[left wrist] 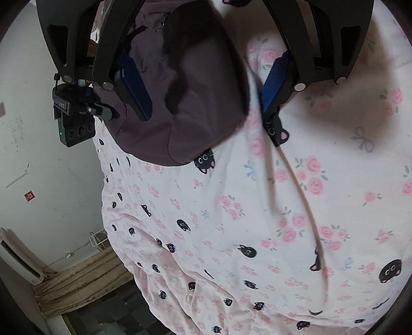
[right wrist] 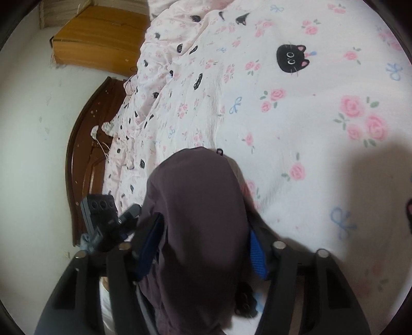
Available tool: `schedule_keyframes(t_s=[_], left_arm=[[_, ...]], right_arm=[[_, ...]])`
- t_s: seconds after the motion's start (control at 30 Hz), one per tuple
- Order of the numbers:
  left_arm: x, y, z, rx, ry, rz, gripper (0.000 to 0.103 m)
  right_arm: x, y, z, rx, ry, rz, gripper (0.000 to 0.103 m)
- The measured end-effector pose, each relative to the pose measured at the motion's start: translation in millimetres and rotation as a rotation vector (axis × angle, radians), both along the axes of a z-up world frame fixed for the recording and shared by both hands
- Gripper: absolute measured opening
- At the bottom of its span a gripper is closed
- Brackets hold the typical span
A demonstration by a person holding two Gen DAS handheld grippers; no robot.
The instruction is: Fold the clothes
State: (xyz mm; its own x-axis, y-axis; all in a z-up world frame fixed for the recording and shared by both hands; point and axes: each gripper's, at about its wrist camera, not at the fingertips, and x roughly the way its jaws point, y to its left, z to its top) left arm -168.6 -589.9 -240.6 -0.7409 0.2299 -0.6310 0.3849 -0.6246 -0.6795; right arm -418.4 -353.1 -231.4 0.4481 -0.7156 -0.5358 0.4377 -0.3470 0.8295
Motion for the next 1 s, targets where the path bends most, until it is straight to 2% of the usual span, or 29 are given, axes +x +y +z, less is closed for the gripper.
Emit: schedule_keyframes(t_s=[0.03, 0.1, 0.17, 0.2, 0.47, 0.57, 0.77, 1.0], left_arm=[[-1.6, 0.7, 0.4, 0.005, 0.001, -0.005, 0.054], [-0.5, 1.4, 3.8, -0.002, -0.003, -0.009, 0.042], [3.9, 1.8, 9.3, -0.014, -0.004, -0.012, 0.036], [6.5, 2.0, 12.3, -0.020, -0.004, -0.014, 0.035], [25.4, 14.6, 35.4, -0.092, -0.010, -0.019, 0.023], [36.2, 21.9, 46.6, -0.139, -0.005, -0.012, 0.014], [53.9, 34.3, 68.8, -0.201, 0.018, -0.012, 0.009], [81.1, 59.5, 104.1, -0.322, 0.067, -0.044, 0.009]], right_arm=[[-0.9, -1.7, -1.7, -0.003, -0.013, -0.002, 0.046], [-0.5, -4.9, -3.9, -0.004, -0.030, 0.002, 0.025], [2.5, -6.2, -1.7, -0.009, -0.026, 0.014, 0.011], [3.7, -6.5, 0.8, -0.015, -0.023, 0.018, 0.008], [21.3, -0.4, 43.2, -0.093, 0.043, 0.062, 0.006], [29.7, 5.1, 60.6, -0.117, 0.077, 0.081, 0.005], [54.0, 19.9, 97.9, -0.175, 0.173, 0.135, 0.005], [85.3, 46.4, 139.6, -0.244, 0.300, 0.191, 0.005]])
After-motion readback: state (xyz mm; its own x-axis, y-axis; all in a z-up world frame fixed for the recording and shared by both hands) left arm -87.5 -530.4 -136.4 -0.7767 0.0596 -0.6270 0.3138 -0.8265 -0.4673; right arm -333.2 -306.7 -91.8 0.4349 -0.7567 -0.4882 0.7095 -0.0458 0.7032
